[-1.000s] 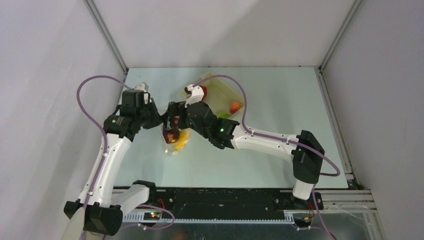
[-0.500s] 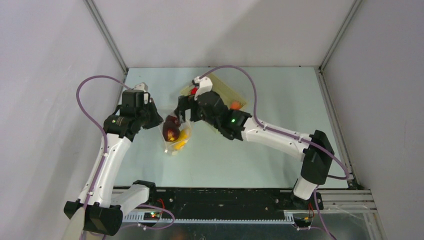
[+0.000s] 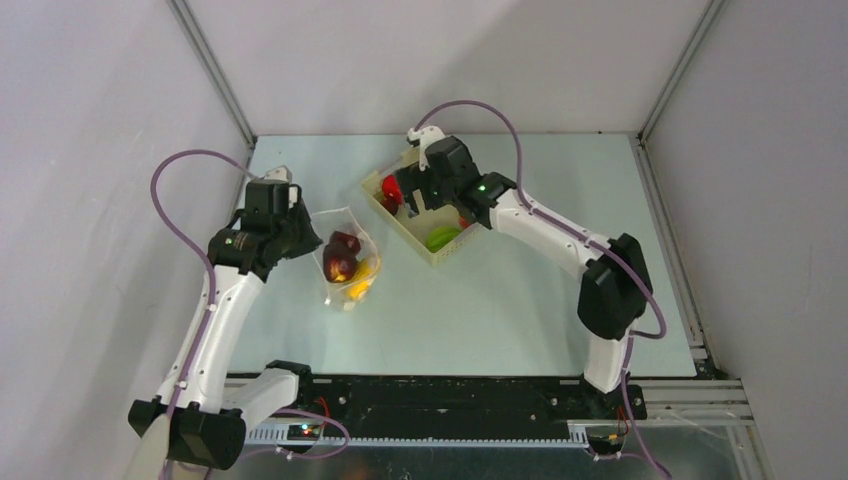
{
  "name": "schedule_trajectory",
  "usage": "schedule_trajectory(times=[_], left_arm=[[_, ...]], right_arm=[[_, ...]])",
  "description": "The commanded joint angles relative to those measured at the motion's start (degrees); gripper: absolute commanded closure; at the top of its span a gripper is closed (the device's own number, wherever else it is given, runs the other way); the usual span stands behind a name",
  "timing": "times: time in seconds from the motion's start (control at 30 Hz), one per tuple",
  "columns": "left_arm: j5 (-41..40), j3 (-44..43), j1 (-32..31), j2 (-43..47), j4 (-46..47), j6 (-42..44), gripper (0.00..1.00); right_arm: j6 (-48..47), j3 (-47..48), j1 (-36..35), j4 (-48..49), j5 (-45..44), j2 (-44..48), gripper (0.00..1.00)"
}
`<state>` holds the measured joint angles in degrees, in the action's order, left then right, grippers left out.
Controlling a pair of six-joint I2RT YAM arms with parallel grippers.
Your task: Place the food in the zip-top bag and seal the zipper
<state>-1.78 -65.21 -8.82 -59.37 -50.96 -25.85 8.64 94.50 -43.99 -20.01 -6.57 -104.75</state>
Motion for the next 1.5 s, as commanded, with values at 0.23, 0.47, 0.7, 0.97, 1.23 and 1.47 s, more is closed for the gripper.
schedule_trajectory(times=[0.23,0.47,0.7,0.97,1.23,1.47], left_arm=[[-10.79,-1.08,0.21,-1.48,-2.10,1.69,1.00],[-9.71,-1.02,0.20,-2.55,-2.03,1.86,1.00],[-8.34,-0.97,0.14,-2.71,-1.90,1.94,1.00],[-6.96,-0.99,0.21,-2.50,-1.61,2.09,1.00],[-6.31,-1.14,0.19,-2.29,-1.64,2.13,1.00],[-6.22,-1.15,0.21,-1.88,-1.53,2.14,1.00]], right_arm=[[-30.61,13.49,5.75,-17.70,-5.05,-11.62,0.01],[-38.29,17.05,5.18,-20.76,-6.50,-17.01,0.03],[-42.35,17.55,3.88,-22.39,-12.13,-19.60,0.09],[-46.81,19.16,2.75,-25.89,-14.57,-22.34,0.16],[-45.82,24.36,3.70,-30.73,-14.95,-27.08,0.23],[-45.23,27.31,4.03,-34.52,-13.61,-29.16,0.25]])
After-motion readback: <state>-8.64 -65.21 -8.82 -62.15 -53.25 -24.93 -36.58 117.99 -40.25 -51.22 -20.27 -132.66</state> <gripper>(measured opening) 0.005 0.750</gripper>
